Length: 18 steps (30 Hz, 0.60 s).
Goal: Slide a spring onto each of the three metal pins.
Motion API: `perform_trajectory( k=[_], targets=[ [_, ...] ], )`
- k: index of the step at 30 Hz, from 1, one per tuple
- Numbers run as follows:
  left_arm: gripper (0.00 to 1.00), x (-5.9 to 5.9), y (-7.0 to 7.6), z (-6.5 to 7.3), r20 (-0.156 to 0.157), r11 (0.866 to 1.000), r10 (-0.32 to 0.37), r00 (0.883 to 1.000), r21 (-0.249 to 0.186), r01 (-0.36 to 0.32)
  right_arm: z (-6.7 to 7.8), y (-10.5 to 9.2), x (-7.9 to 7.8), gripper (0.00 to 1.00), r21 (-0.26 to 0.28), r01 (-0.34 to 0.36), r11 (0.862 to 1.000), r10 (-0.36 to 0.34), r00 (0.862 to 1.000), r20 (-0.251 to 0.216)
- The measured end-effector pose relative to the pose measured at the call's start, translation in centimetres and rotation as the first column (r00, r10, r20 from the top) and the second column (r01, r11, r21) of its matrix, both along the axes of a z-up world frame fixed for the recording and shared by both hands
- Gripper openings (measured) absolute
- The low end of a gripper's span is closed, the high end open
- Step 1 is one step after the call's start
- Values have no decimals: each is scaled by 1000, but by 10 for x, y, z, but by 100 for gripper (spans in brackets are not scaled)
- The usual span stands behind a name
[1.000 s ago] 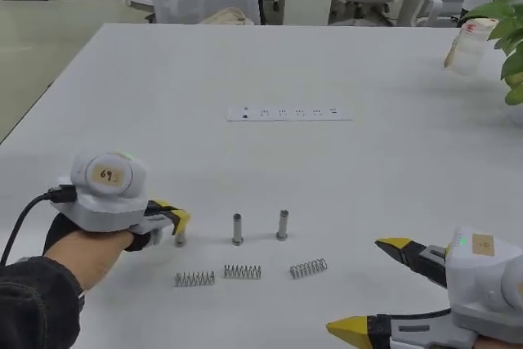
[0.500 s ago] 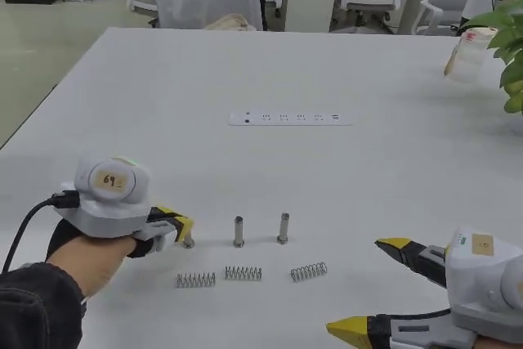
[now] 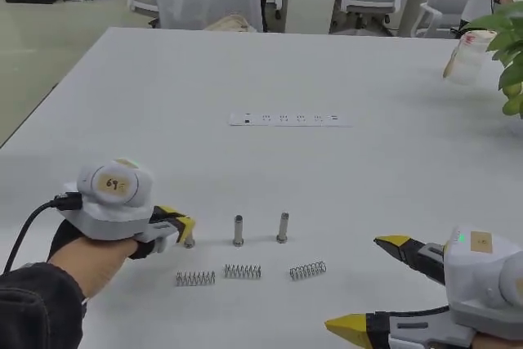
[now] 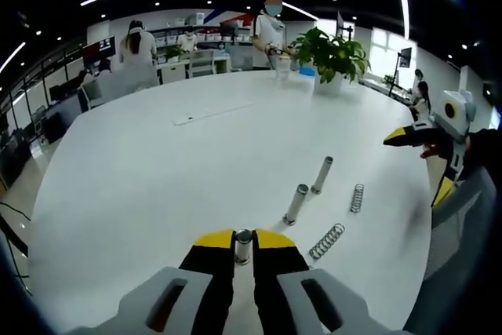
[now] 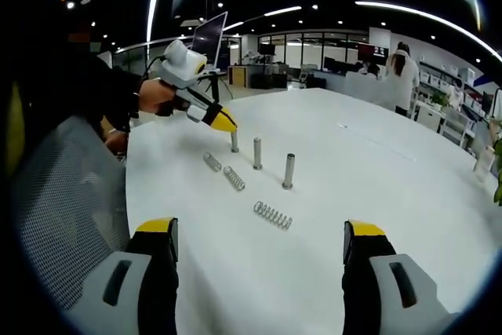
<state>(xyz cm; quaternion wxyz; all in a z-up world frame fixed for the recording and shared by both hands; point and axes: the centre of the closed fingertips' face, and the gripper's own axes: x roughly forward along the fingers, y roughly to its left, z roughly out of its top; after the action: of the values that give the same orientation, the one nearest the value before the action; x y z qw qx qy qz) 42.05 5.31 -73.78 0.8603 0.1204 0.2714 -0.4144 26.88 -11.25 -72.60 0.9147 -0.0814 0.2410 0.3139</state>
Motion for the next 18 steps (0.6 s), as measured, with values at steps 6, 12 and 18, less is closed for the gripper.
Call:
perform_trajectory(
  k=[6, 12, 18],
  targets=[
    [7, -1, -1, 4, 5, 1000, -1, 1000, -13, 1, 1, 0, 0, 86, -2, -1, 1000, 1, 1000, 3],
    [18, -4, 2, 9, 12, 1000, 10, 1000, -29, -9, 2, 2, 1, 86, -4, -6, 1000, 6, 1000, 4],
    [32, -9, 6, 22, 24, 996, 23, 999, -81, -21, 3, 3, 1, 86, -7, -12, 1000, 12, 1000, 5]
  ],
)
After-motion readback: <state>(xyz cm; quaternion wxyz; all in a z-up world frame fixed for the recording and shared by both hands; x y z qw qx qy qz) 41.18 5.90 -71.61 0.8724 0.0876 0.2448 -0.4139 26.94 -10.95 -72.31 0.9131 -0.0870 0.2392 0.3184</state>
